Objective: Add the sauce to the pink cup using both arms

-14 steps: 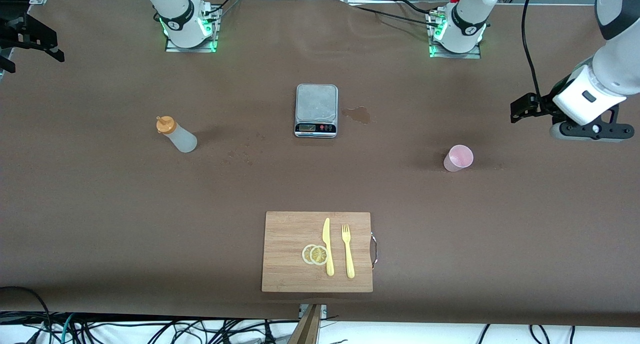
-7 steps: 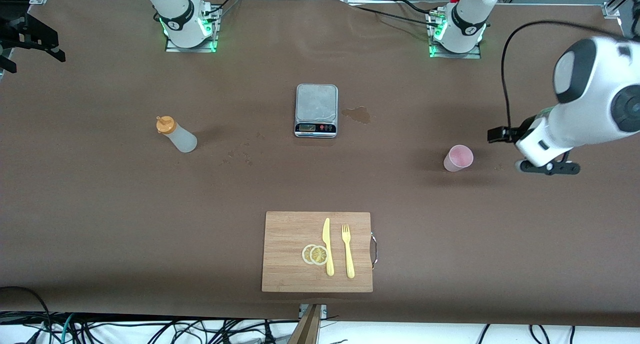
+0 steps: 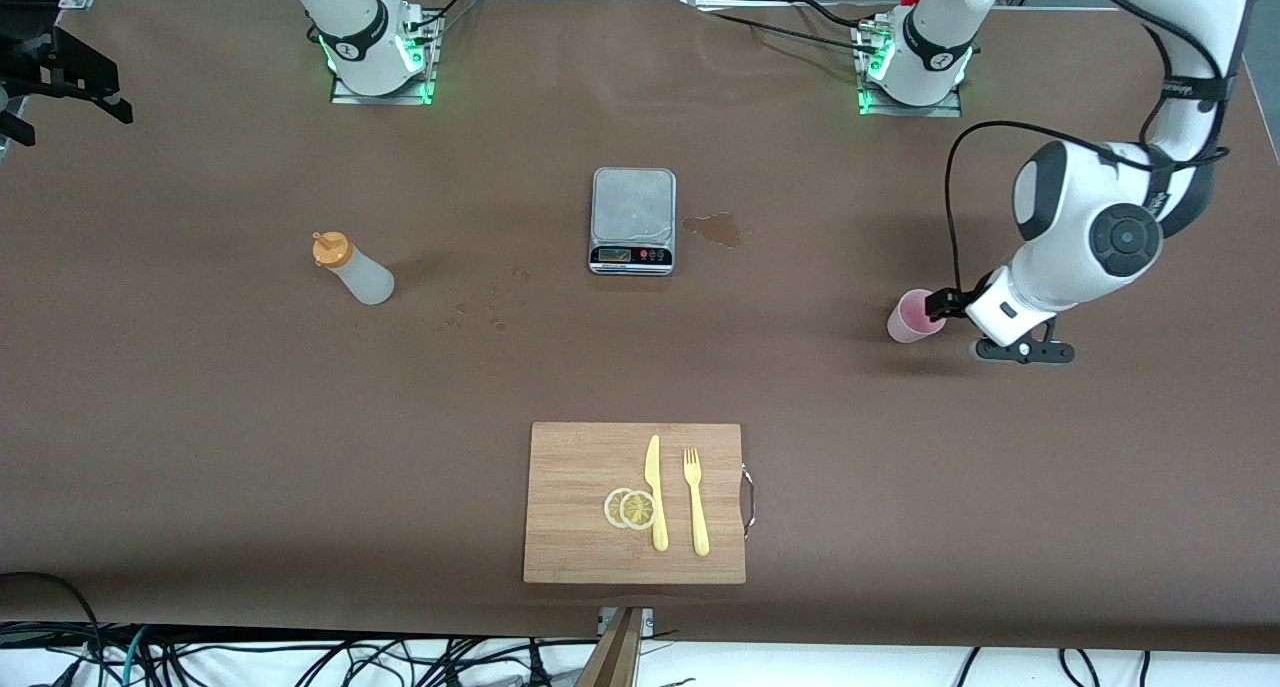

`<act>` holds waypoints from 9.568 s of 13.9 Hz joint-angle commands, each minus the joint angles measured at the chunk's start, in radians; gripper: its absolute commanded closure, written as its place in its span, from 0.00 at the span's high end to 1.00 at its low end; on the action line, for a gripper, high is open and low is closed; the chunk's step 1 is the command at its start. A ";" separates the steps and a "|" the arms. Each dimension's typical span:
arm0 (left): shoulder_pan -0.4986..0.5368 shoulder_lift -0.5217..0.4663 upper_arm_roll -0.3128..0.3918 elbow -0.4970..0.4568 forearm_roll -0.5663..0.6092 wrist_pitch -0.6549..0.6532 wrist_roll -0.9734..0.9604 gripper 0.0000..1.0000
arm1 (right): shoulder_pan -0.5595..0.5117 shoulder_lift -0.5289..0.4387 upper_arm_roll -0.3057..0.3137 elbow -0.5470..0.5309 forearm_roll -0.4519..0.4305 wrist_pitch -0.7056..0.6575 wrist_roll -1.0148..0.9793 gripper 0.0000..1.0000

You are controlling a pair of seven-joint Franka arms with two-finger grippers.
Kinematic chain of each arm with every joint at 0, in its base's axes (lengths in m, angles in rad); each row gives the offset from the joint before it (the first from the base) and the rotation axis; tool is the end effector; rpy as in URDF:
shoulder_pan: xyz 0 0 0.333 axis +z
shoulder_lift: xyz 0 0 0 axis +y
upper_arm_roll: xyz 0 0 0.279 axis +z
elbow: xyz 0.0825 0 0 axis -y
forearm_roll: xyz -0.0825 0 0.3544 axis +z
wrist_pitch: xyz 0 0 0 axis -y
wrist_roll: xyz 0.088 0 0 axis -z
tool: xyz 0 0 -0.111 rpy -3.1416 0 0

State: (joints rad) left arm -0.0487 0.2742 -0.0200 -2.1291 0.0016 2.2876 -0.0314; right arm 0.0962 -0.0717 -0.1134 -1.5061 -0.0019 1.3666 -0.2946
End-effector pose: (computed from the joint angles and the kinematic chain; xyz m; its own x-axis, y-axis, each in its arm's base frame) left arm 0.5279 -0.0363 0.2523 0.9926 -0.0378 -0.1155 -0.0379 -0.9993 0.0007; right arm 0.4825 -0.0108 0.6302 0.9595 0.2743 -0.0635 0.2732 -0.9616 -0.0258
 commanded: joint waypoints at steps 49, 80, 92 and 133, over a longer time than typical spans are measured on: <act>0.085 -0.001 -0.569 0.549 0.086 -0.645 -0.466 1.00 | -0.128 0.169 -0.172 -0.293 0.508 0.140 -1.284 1.00; -0.023 -0.267 -0.040 0.451 -0.029 -0.723 0.022 1.00 | -0.188 0.725 -0.152 -0.536 1.086 0.048 -2.514 0.94; -0.023 -0.265 -0.040 0.449 -0.031 -0.726 0.024 1.00 | 0.058 0.505 -0.196 -0.505 1.102 0.204 -2.131 0.00; -0.014 -0.265 -0.032 0.446 -0.061 -0.743 0.025 1.00 | 0.978 0.388 -0.092 -0.414 0.023 0.575 -0.367 0.00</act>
State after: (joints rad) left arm -0.0698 0.0180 -0.0546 -1.6805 -0.0375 1.5586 -0.0182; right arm 1.0721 0.3236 -0.2164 -1.9353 0.0534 1.9743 -0.6947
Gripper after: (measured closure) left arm 0.000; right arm 0.802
